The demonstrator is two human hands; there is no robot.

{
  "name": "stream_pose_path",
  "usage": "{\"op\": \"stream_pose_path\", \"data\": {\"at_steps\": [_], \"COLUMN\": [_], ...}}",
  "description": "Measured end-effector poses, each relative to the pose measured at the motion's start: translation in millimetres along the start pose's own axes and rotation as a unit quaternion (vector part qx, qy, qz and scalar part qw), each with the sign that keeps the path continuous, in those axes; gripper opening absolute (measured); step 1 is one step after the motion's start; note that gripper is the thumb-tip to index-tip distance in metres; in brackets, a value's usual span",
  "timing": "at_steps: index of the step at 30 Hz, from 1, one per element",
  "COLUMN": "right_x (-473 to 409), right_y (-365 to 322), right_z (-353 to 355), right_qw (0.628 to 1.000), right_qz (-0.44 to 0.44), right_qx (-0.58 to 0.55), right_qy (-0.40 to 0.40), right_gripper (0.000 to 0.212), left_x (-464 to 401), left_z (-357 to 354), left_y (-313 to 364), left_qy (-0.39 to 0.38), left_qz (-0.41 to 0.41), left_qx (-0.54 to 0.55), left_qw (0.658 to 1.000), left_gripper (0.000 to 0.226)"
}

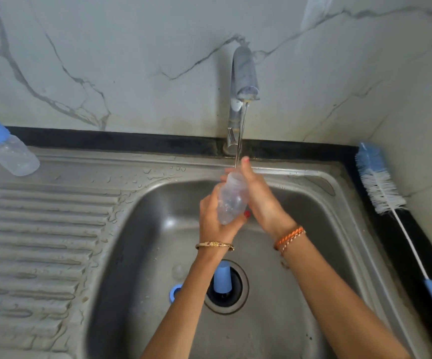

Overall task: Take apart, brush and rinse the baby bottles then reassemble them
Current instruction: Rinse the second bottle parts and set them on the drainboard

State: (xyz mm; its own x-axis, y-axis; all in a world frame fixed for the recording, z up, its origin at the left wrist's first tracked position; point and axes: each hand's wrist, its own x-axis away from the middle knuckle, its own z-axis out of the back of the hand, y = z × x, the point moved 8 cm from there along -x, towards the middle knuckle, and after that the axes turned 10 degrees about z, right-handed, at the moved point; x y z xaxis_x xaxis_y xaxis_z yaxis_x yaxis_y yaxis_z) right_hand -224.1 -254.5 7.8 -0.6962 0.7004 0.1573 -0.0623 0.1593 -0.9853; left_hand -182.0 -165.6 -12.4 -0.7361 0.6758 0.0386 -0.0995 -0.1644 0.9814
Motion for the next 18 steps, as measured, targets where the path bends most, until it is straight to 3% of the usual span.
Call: {"op": "stream_pose_path", "data": {"at_steps": [3, 6, 8, 11, 13, 16, 18], "right_x": [10.5, 9.5, 6.6, 2.4, -2.3, -6.1, -6.9], "right_y": [-12.1, -18.7, -19.4, -17.7, -21.6, -28.9, -30.2], "right_z": [-4.5, -9.8, -11.2, -8.3, -10.2, -18.9, -23.2], "right_qw": [0.996, 0.989, 0.994, 0.997, 0.995, 0.996, 0.994], "right_qz": [0.074, 0.105, 0.095, 0.062, 0.075, 0.083, 0.077], "right_qx": [0.034, 0.052, 0.021, -0.013, 0.01, 0.018, -0.034], "right_qy": [-0.049, -0.088, -0.053, 0.047, 0.061, -0.002, -0.062], "right_gripper": [0.057, 0.039, 0.036, 0.028, 0.026, 0.029, 0.029], "left_x": [-0.4, -2.1, -2.7, 1.2, 7.5, 8.0, 11.9], "left_z": [3.5, 17.4, 23.6, 15.7, 6.7, 4.6, 0.8], "left_y": [-1.4, -9.9, -11.8, -13.5, -20.3, -24.8, -19.1], "left_qy": [-0.04, -0.041, -0.043, -0.06, -0.05, -0.051, -0.103], "left_qz": [0.037, 0.135, 0.16, 0.208, 0.293, 0.358, 0.385], "left_qx": [0.052, 0.159, 0.223, 0.297, 0.329, 0.324, 0.321], "left_qw": [0.997, 0.977, 0.961, 0.93, 0.896, 0.874, 0.859], "left_gripper": [0.067, 0.035, 0.024, 0.04, 0.041, 0.037, 0.034]}}
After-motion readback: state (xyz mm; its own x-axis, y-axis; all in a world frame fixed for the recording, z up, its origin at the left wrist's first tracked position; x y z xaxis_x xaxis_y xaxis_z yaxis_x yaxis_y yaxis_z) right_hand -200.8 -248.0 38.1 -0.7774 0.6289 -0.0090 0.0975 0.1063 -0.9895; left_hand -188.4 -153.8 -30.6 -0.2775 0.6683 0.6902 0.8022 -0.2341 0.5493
